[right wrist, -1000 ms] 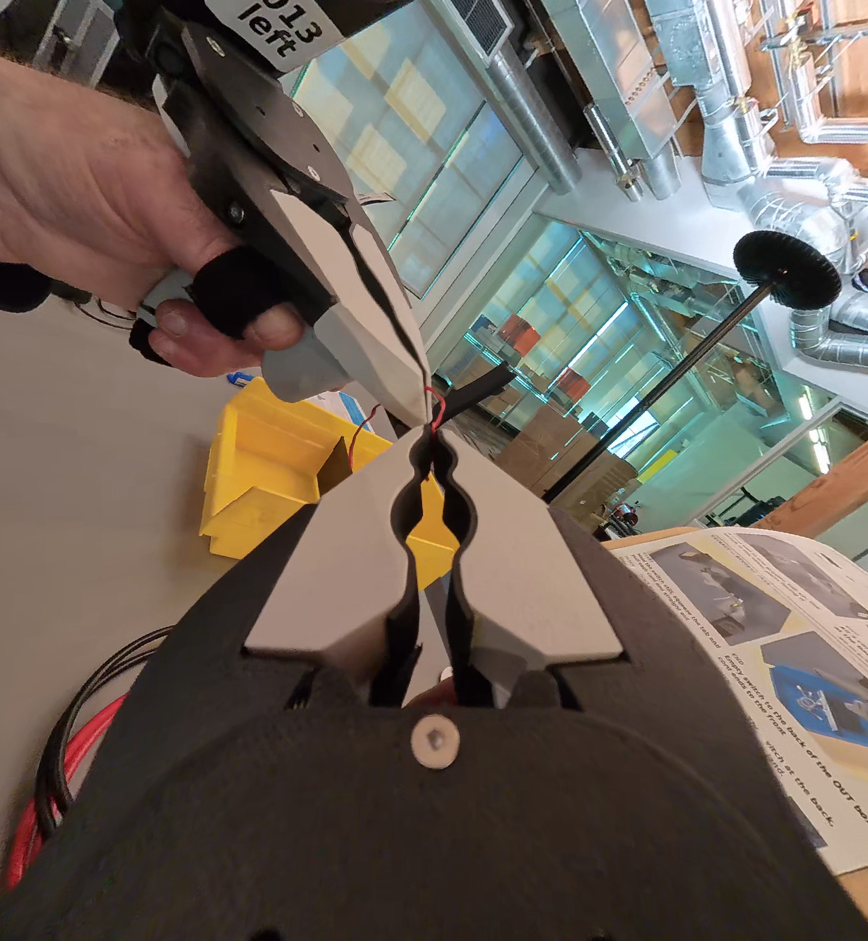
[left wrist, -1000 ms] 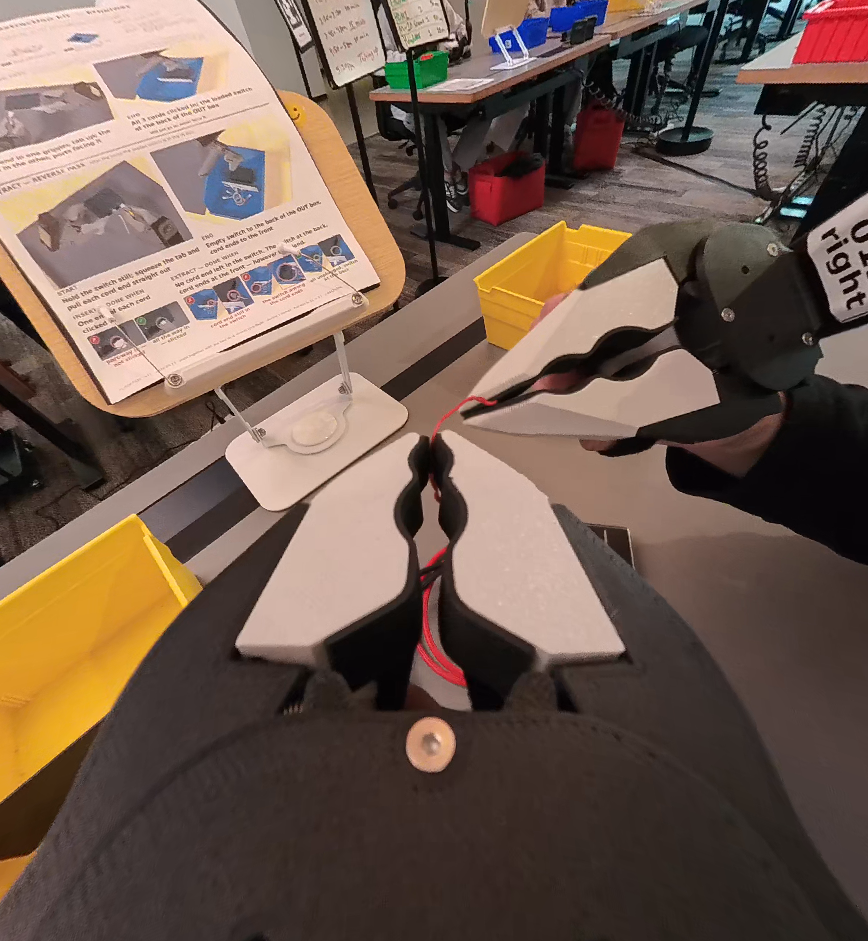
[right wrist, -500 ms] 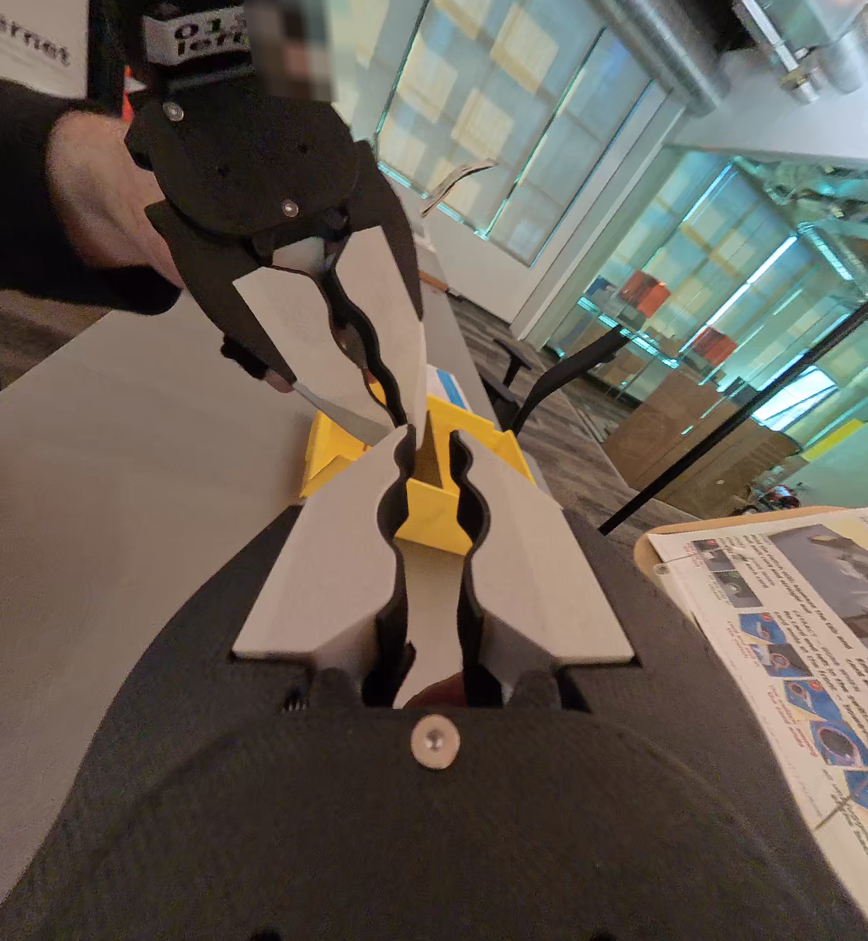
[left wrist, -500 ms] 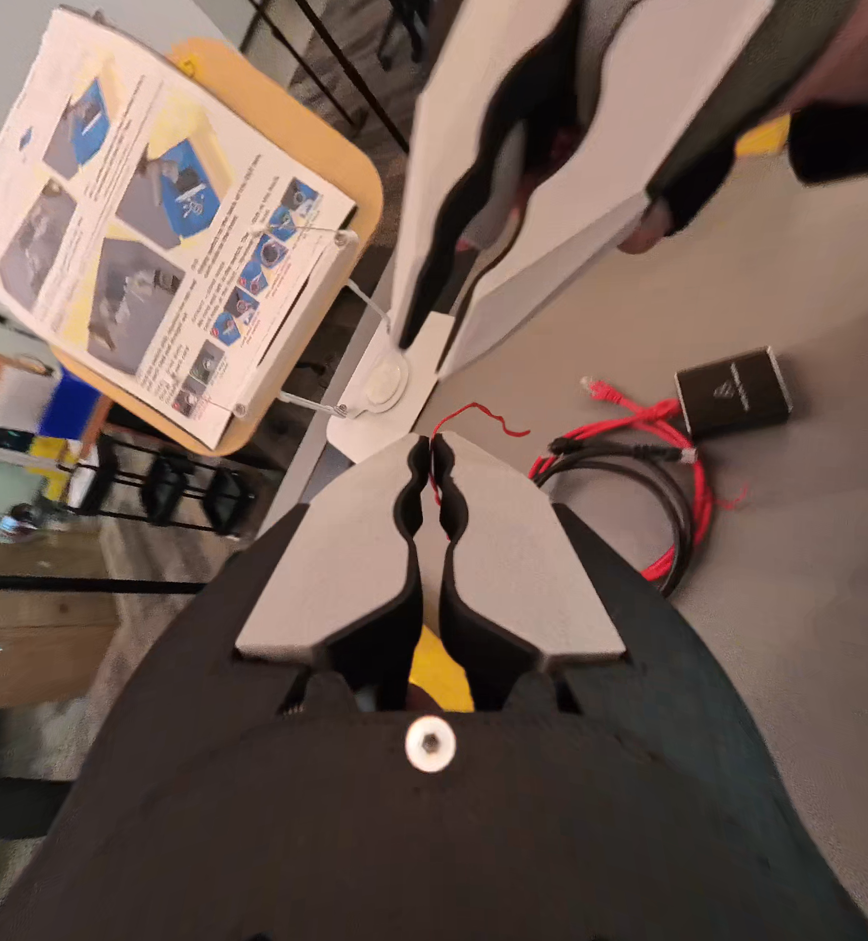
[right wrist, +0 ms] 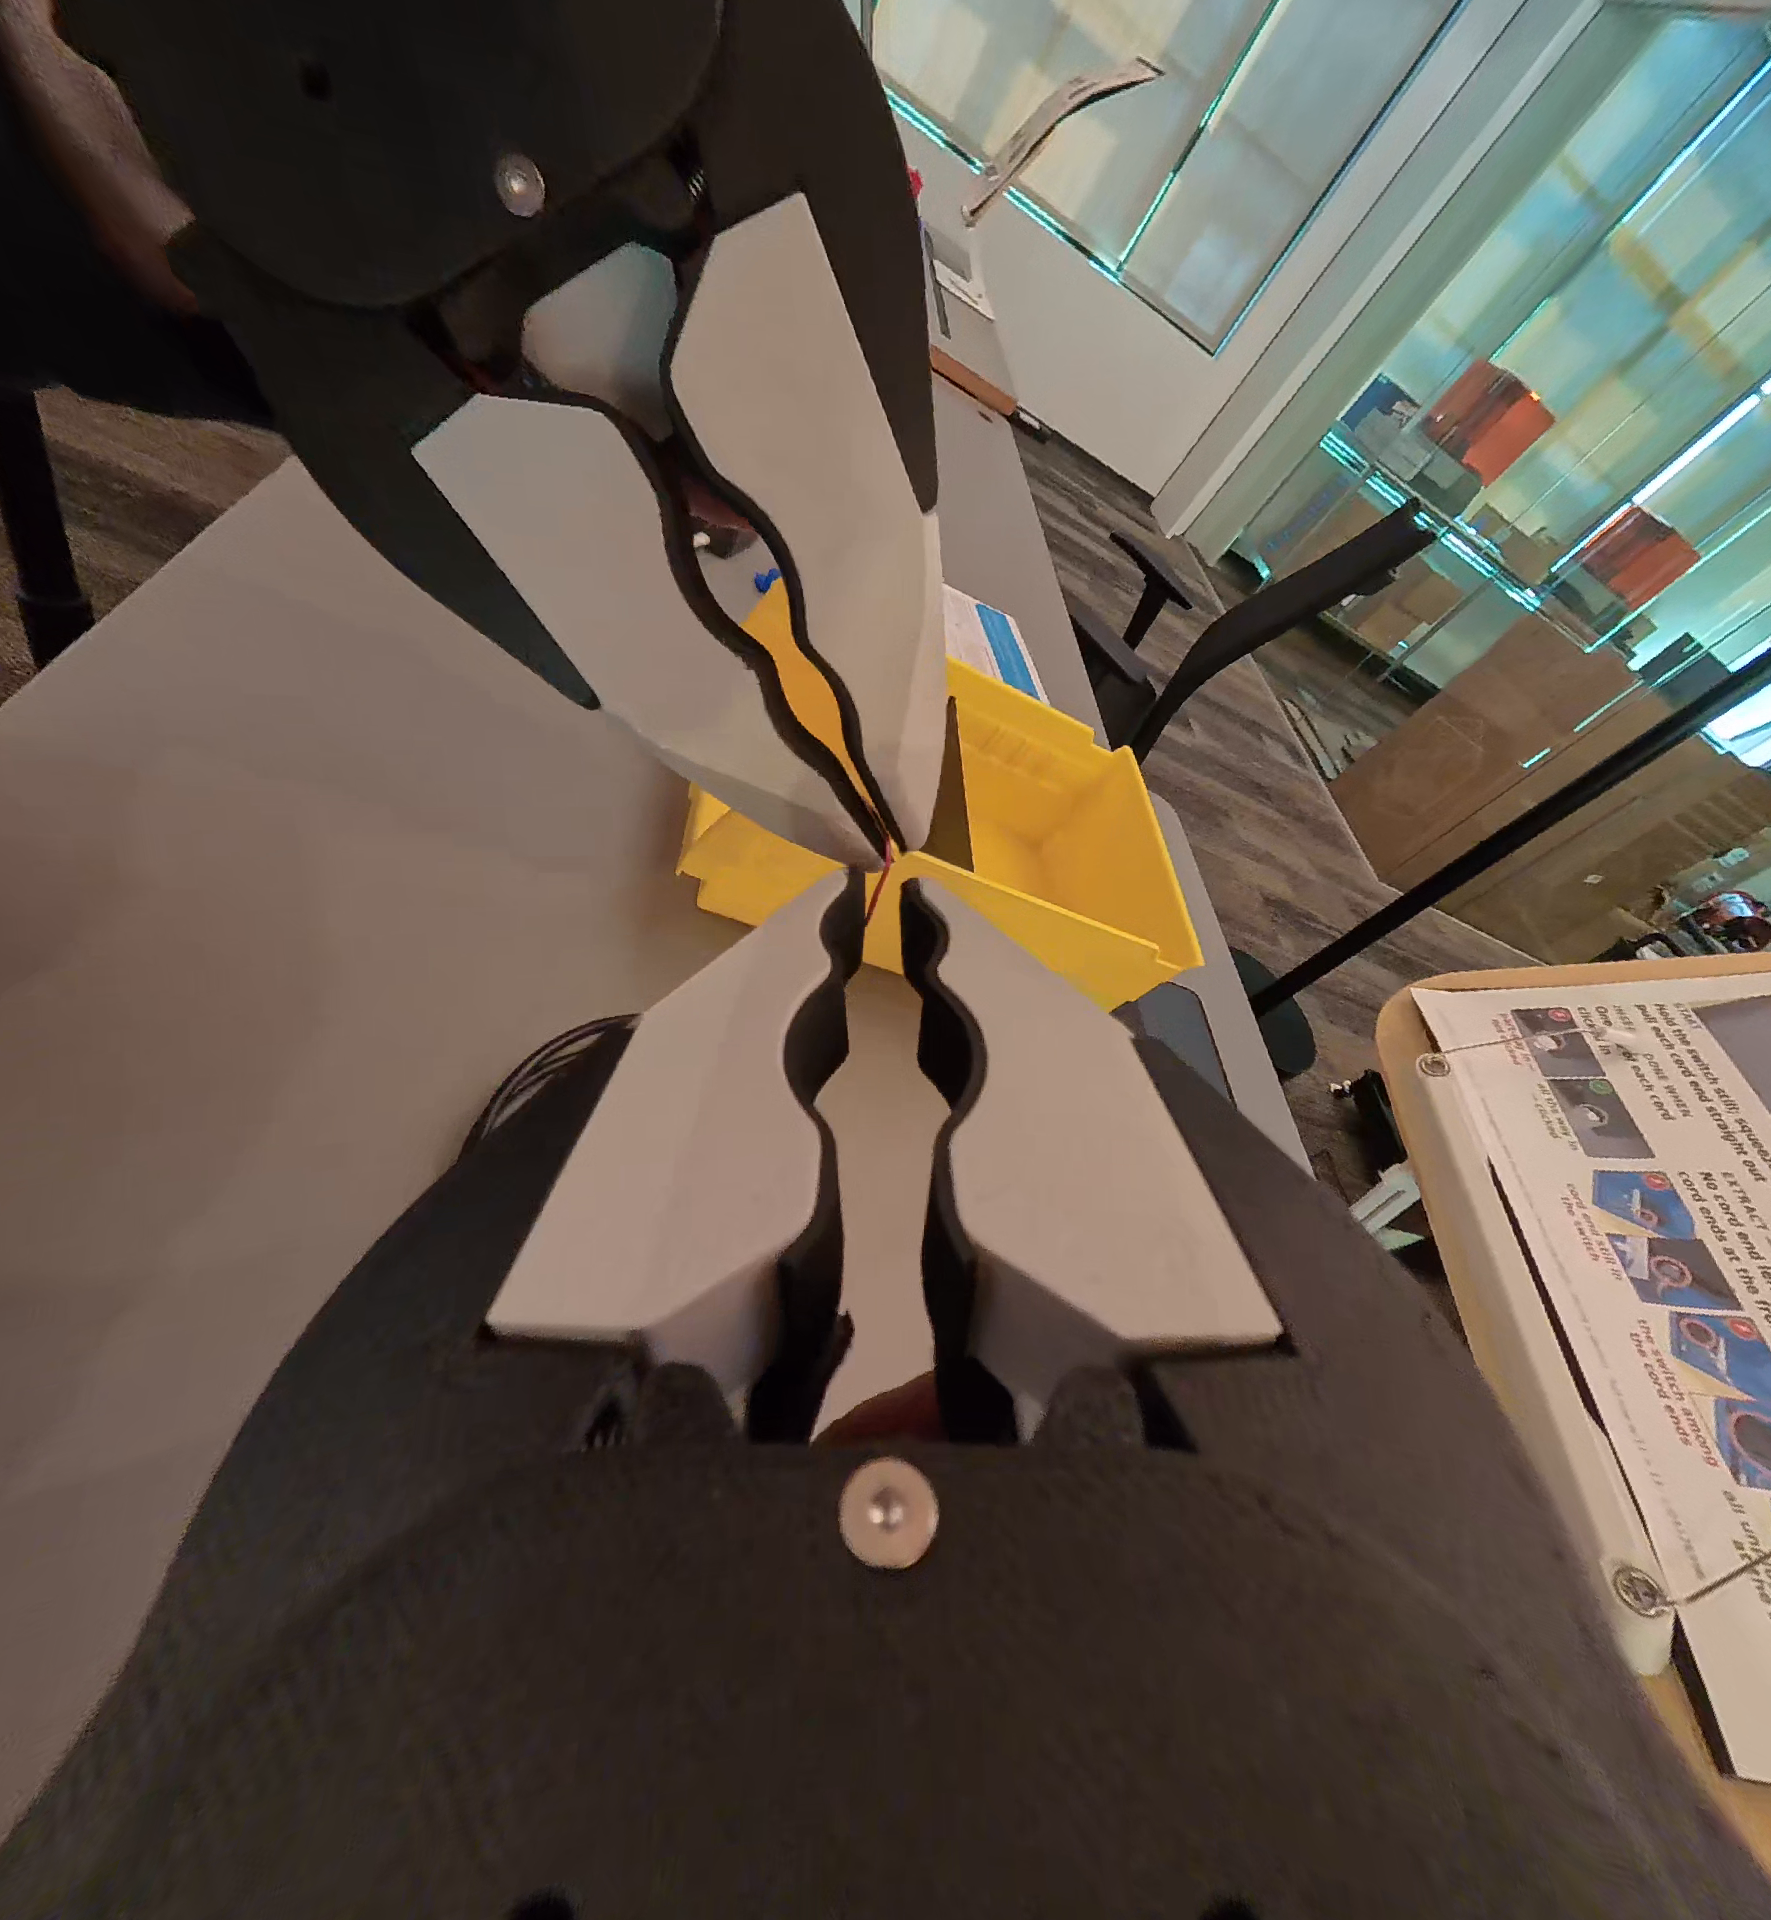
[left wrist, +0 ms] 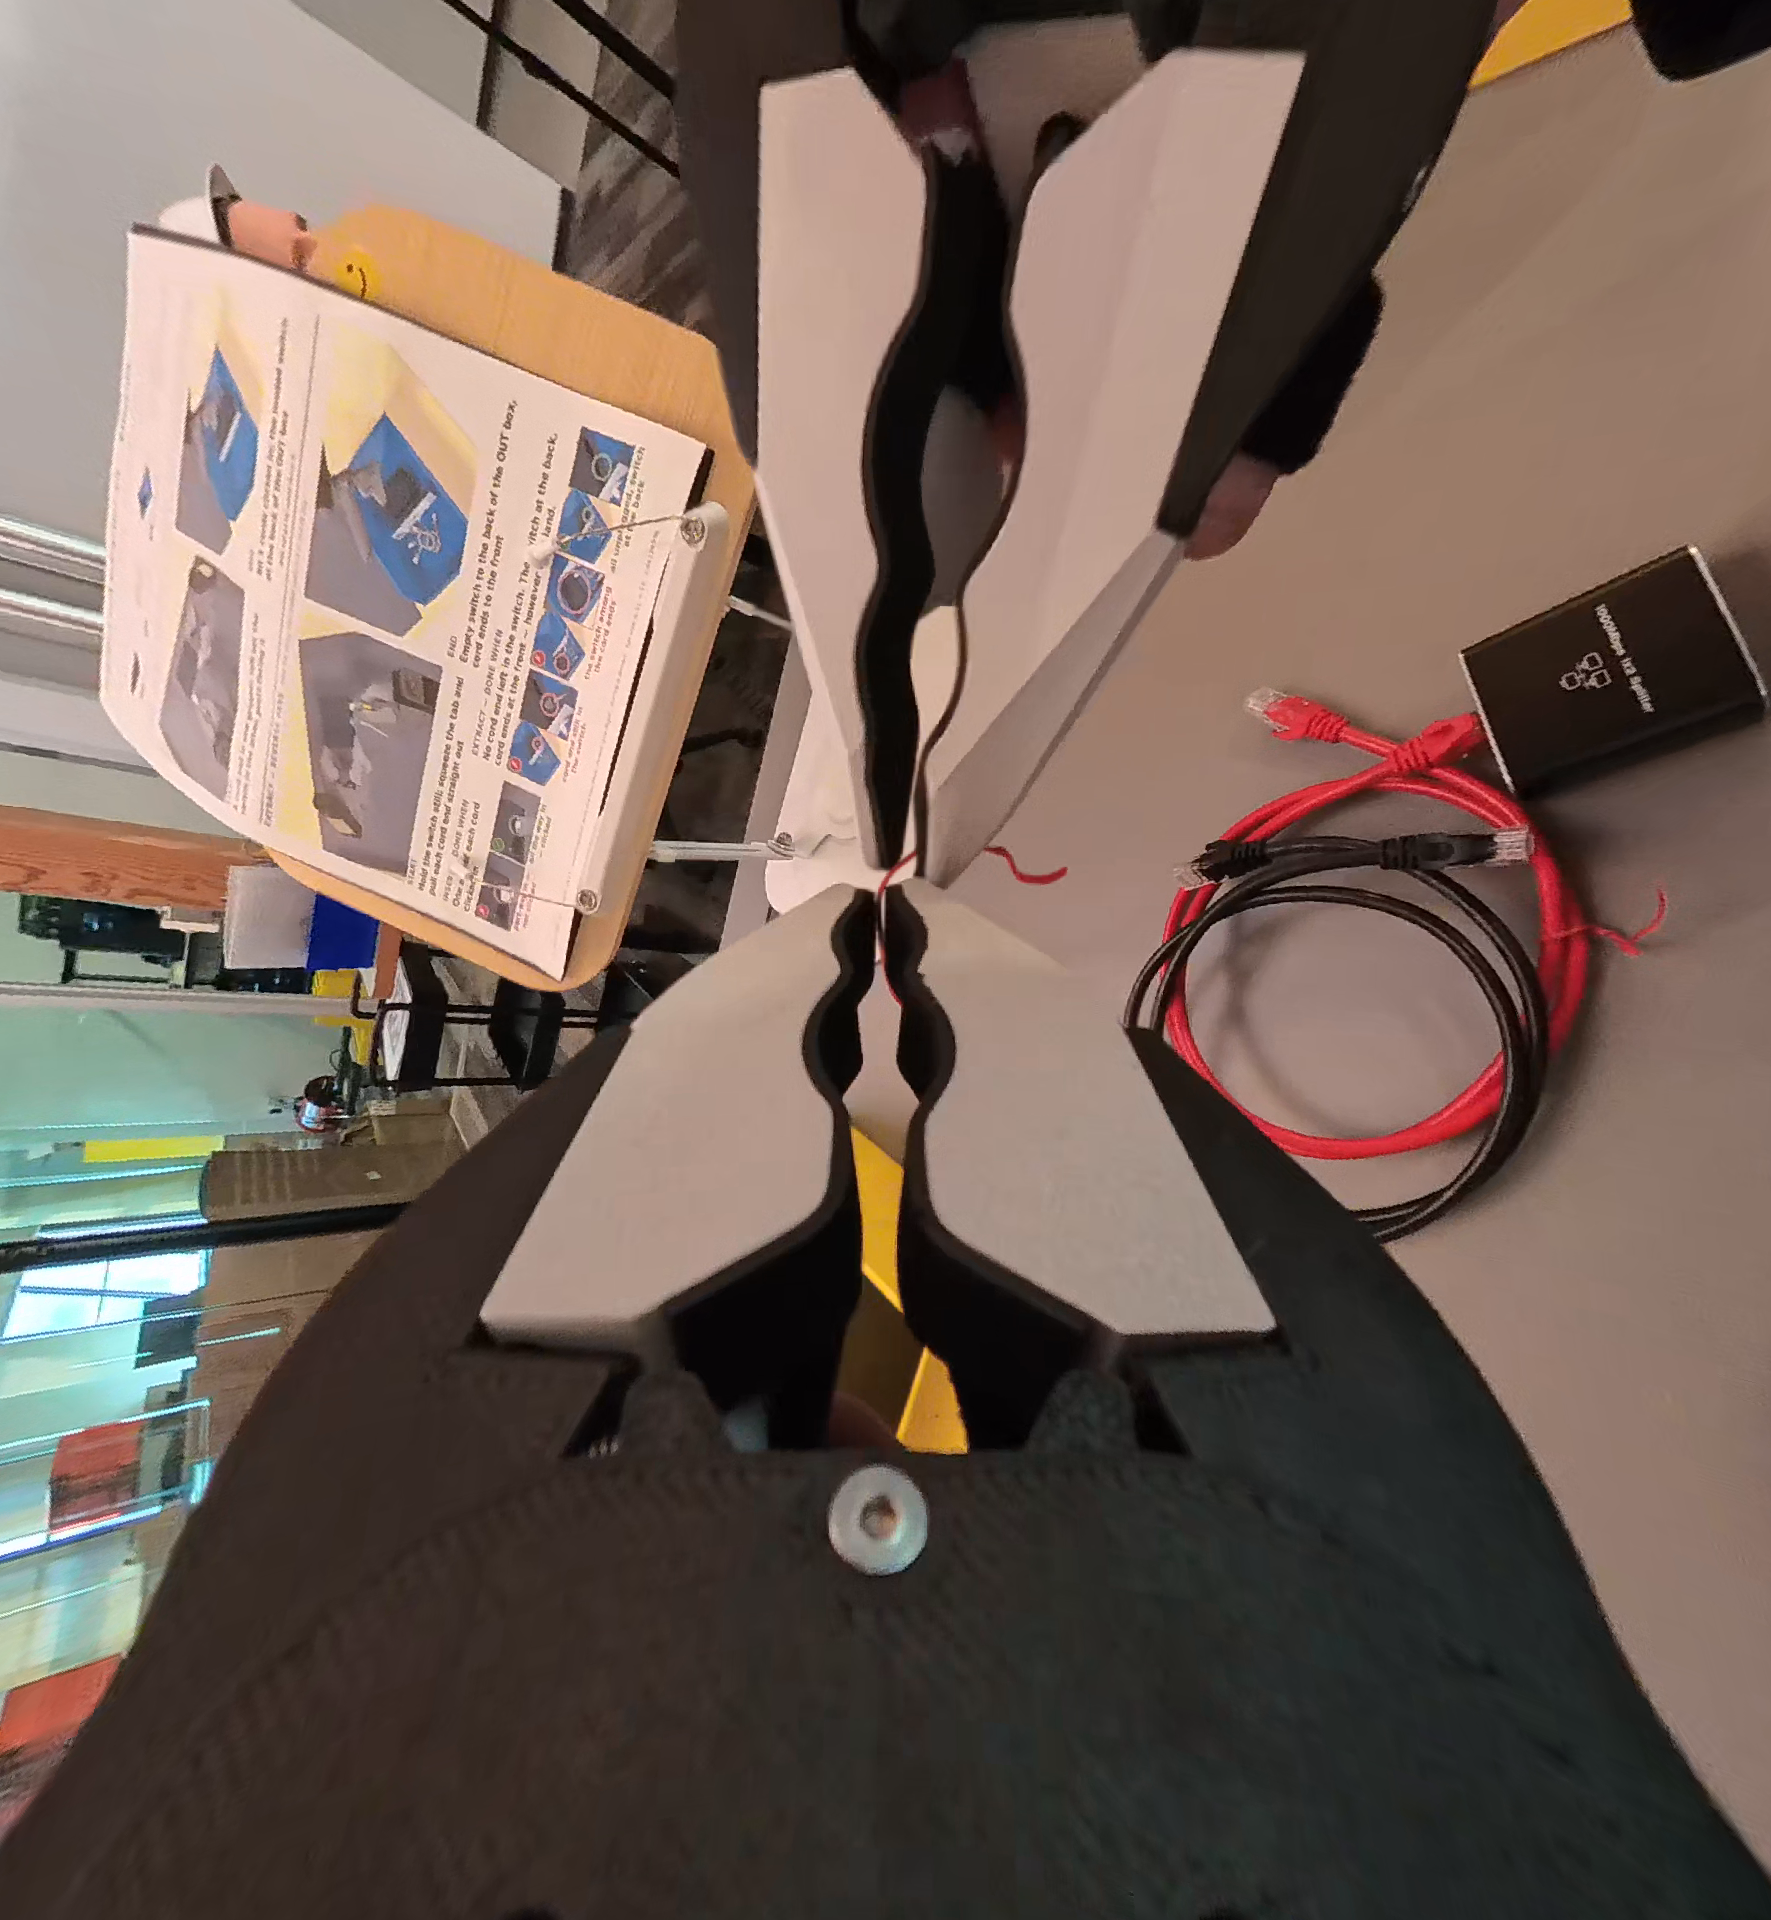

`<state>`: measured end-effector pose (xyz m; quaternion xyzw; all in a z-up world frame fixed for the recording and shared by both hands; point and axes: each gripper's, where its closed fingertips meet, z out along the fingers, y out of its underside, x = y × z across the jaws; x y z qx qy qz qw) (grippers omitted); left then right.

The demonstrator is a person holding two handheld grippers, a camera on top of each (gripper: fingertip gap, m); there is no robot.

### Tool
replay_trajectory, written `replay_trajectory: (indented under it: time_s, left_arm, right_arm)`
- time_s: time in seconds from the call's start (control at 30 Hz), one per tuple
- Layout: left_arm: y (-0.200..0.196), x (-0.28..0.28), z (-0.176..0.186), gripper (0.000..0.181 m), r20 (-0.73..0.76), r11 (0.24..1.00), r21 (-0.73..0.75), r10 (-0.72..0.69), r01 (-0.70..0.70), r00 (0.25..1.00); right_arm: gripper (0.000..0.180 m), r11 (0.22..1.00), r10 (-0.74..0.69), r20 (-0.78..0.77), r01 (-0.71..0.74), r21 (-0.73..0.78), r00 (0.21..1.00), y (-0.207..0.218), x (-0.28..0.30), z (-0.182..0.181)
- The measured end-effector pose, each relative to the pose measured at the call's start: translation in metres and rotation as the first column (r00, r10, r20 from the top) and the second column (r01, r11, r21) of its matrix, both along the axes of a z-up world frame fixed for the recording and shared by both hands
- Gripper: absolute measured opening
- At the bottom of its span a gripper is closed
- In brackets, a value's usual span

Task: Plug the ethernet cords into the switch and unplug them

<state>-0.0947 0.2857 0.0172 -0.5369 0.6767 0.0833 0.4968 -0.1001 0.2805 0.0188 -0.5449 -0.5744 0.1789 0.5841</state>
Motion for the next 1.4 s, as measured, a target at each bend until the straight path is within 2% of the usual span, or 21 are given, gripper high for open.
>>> replay_trajectory:
  time_s: [0.03,0.17,0.27,0.3,0.37,0.4,0.5,0.63,0.7,0.83,0.97,1.03,1.17,1.33,1.4]
  left_arm:
    - [-0.001,0.002,0.001,0.001,0.002,1.000,0.004,-0.006,0.006,1.000]
    - [-0.001,0.002,0.001,0.002,-0.018,1.000,0.020,-0.007,0.008,1.000]
    - [-0.001,0.003,0.005,0.006,0.020,1.000,0.026,-0.018,0.018,1.000]
    - [-0.001,0.003,0.005,0.010,0.038,1.000,0.018,-0.013,0.013,0.999]
    - [0.004,-0.003,0.000,0.043,0.083,0.999,-0.040,0.036,-0.033,0.996]
    - [0.005,-0.007,-0.006,0.044,0.114,0.995,-0.088,0.060,-0.050,0.992]
    - [0.011,-0.021,-0.036,0.048,0.156,0.975,-0.203,0.125,-0.092,0.980]
    - [0.028,-0.046,-0.113,0.054,-0.021,0.936,-0.266,0.232,-0.229,0.972]
    - [0.036,-0.049,-0.144,0.052,-0.067,0.917,-0.306,0.248,-0.257,0.966]
    - [0.057,-0.053,-0.178,0.042,-0.105,0.874,-0.375,0.289,-0.307,0.951]
    - [0.066,-0.064,-0.216,0.035,-0.217,0.757,-0.506,0.353,-0.413,0.910]
    - [0.065,-0.062,-0.229,0.033,-0.241,0.745,-0.524,0.336,-0.414,0.910]
    - [0.071,-0.054,-0.234,0.027,-0.180,0.709,-0.579,0.371,-0.403,0.911]
    - [0.076,-0.050,-0.236,0.022,-0.160,0.728,-0.551,0.387,-0.408,0.908]
    - [0.083,-0.056,-0.231,0.042,-0.163,0.726,-0.522,0.430,-0.448,0.888]
  right_arm:
    - [0.002,1.000,-0.007,0.008,0.006,0.002,1.000,0.001,0.000,-0.001]
    - [0.000,1.000,-0.016,0.020,0.015,0.013,1.000,0.003,-0.001,-0.003]
    - [0.000,1.000,-0.019,0.014,0.019,0.007,1.000,0.003,0.001,-0.002]
    - [0.000,1.000,-0.022,0.003,0.022,0.002,1.000,0.004,0.003,-0.001]
    - [0.000,1.000,-0.024,-0.014,0.024,-0.013,1.000,0.006,0.005,0.000]
    - [0.000,0.999,-0.033,-0.020,0.033,-0.018,0.999,0.008,0.008,0.000]
    - [0.000,0.998,-0.064,-0.030,0.063,-0.025,0.998,0.015,0.015,0.000]
    - [0.000,0.995,-0.092,-0.038,0.091,-0.027,0.995,0.021,0.023,0.001]
    - [0.000,0.995,-0.100,-0.038,0.099,-0.026,0.994,0.022,0.025,0.001]
    - [0.000,0.994,-0.104,-0.032,0.104,-0.024,0.994,0.024,0.025,0.000]
    - [0.000,0.994,-0.104,-0.027,0.103,-0.025,0.994,0.026,0.024,-0.002]
    - [0.000,0.994,-0.105,-0.027,0.104,-0.028,0.994,0.027,0.025,-0.004]
    - [0.000,0.994,-0.104,-0.032,0.102,-0.035,0.994,0.029,0.026,-0.005]
    - [0.000,0.995,-0.099,-0.034,0.098,-0.031,0.995,0.028,0.025,-0.003]
    - [0.000,0.995,-0.097,-0.035,0.097,-0.027,0.995,0.027,0.024,-0.001]
